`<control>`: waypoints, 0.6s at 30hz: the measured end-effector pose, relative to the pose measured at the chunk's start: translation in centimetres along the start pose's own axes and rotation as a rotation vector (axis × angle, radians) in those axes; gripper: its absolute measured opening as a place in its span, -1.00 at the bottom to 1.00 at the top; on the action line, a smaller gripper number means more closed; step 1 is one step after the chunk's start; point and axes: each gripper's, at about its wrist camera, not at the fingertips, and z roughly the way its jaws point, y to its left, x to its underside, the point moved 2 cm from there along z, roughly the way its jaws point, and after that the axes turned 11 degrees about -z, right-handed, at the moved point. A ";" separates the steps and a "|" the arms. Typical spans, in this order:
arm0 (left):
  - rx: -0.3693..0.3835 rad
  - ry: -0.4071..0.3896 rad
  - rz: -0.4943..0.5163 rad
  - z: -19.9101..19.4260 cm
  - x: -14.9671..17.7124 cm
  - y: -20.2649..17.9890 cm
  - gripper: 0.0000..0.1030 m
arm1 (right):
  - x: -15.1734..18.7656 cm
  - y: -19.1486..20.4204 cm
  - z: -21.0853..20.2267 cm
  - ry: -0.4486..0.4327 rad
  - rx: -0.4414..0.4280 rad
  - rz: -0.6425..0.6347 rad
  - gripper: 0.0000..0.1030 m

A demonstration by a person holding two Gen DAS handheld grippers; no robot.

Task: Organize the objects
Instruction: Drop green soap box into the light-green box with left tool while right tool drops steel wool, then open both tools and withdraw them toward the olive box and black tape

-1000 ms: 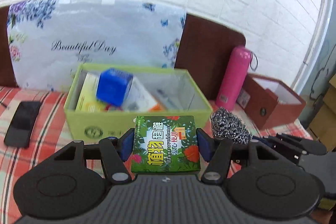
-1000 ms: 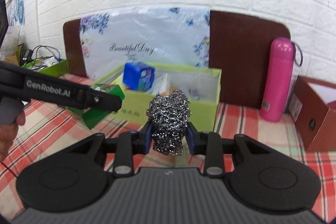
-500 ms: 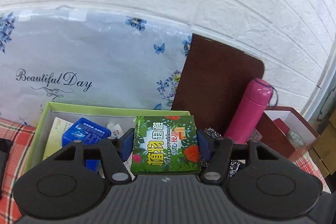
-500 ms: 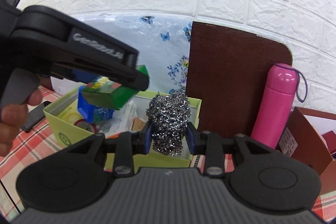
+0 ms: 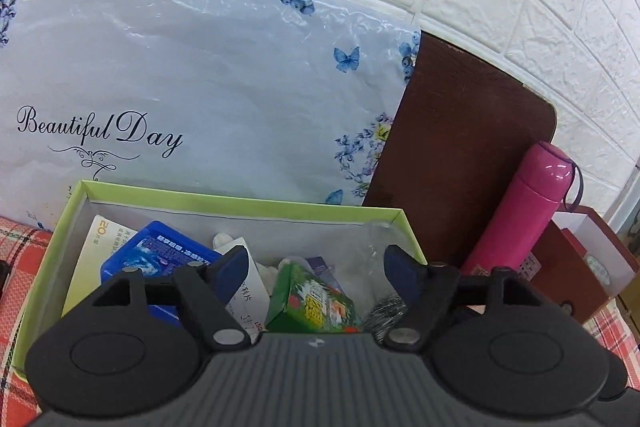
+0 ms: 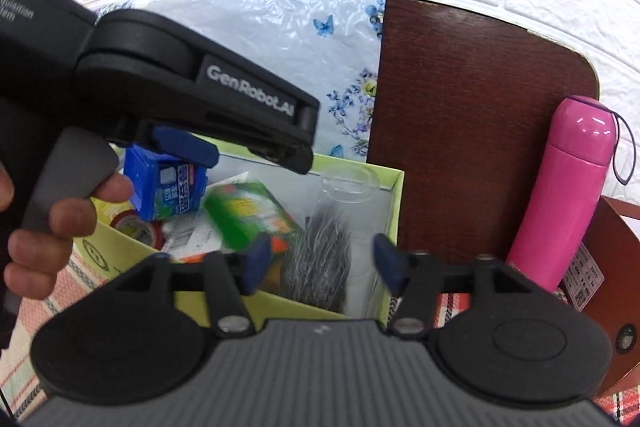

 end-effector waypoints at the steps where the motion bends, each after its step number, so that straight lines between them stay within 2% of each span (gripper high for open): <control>1: -0.002 0.000 -0.005 -0.1 -0.1 0.0 0.51 | 0.1 0.0 -0.2 -0.003 0.008 -0.001 0.38; 3: -0.007 -0.004 -0.002 -0.6 0.0 0.0 0.51 | 0.1 0.0 -0.8 -0.013 0.024 0.001 0.68; 10: -0.053 0.002 0.055 -3.1 0.7 -1.2 0.52 | -0.4 0.0 -3.7 -0.042 0.052 0.000 0.88; 12: -0.062 -0.001 0.065 -4.1 1.1 -1.5 0.52 | -0.5 -0.2 -4.8 -0.054 0.065 0.011 0.99; 18: -0.095 -0.010 0.096 -7.5 3.3 -2.1 0.57 | 0.2 -0.5 -8.3 -0.054 0.065 0.026 1.00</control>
